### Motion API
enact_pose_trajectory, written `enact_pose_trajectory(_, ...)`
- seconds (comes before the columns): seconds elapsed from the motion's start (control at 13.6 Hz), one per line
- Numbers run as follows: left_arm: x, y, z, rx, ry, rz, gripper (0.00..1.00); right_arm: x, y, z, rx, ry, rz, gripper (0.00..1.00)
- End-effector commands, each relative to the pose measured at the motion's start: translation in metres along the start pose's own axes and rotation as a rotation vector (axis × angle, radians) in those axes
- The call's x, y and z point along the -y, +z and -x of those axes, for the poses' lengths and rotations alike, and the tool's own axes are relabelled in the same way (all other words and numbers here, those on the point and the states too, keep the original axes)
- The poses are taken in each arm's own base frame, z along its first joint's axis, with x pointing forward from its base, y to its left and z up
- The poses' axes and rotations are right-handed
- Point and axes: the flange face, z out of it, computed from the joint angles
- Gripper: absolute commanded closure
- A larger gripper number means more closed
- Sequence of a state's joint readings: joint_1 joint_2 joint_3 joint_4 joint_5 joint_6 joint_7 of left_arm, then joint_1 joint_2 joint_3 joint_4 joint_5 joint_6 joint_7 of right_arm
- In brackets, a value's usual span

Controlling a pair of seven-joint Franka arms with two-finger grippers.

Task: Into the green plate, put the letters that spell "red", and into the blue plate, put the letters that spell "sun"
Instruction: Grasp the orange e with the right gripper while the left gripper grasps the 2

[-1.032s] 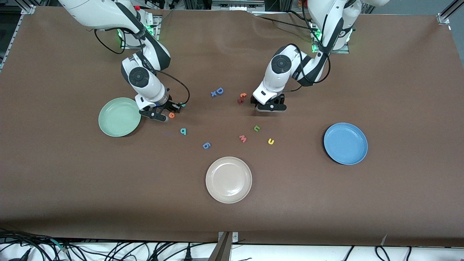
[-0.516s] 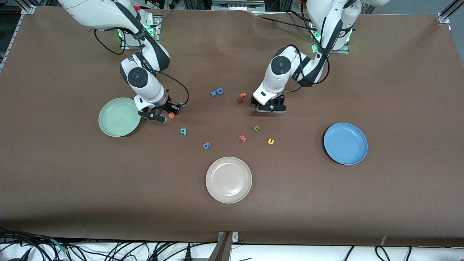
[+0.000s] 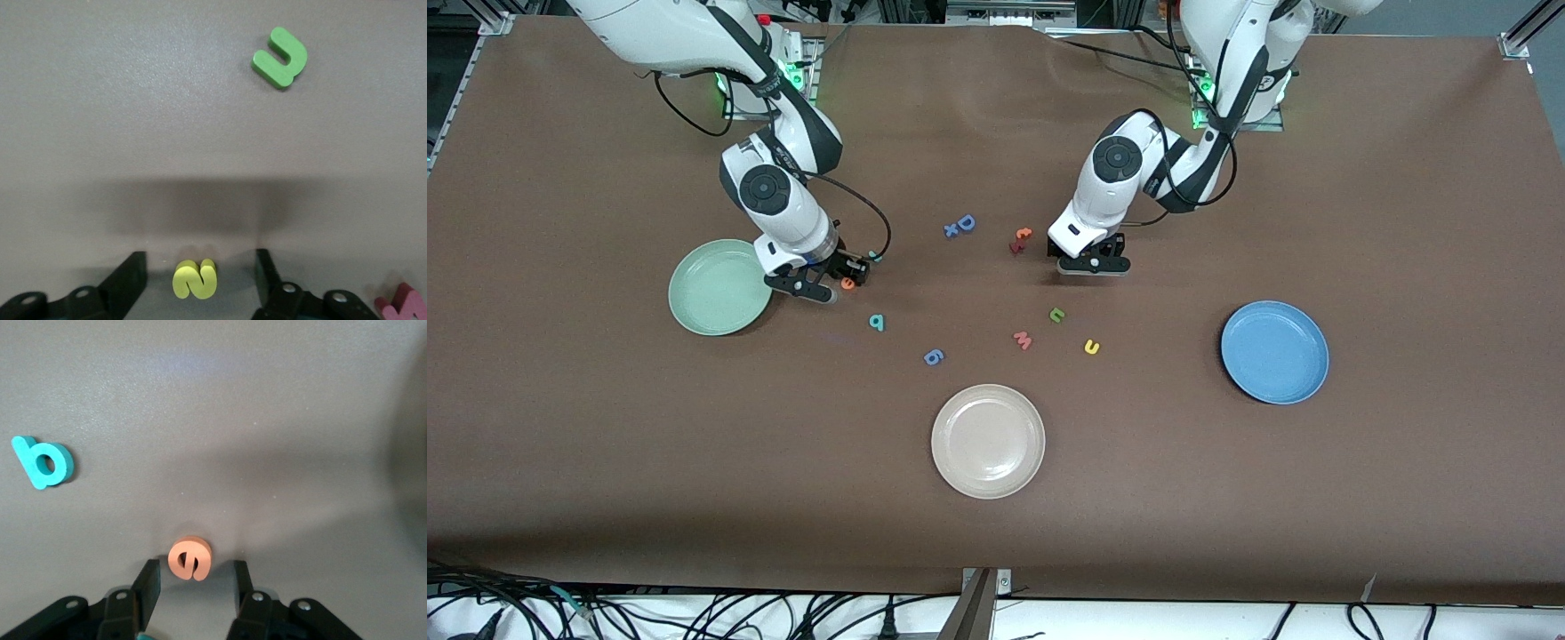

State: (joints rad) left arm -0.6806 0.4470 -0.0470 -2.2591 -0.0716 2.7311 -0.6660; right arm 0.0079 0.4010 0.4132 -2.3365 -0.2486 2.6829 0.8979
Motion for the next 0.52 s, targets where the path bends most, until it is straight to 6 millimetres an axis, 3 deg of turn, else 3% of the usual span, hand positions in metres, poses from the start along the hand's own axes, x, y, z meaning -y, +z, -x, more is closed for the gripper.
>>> enact_pose_trajectory(0.0,0.0074,-0.0024,0.0125,0.001,0.014,-0.009,0.31,-0.0006,-0.0008,-0.0043,-0.025,-0.018,0.011,0.47)
enact_pose_trajectory(0.44,0.0106,-0.0019,0.0172,0.007,0.015,-0.014,0.35,-0.0023,-0.0013,-0.0138,-0.048,-0.031,0.015,0.47)
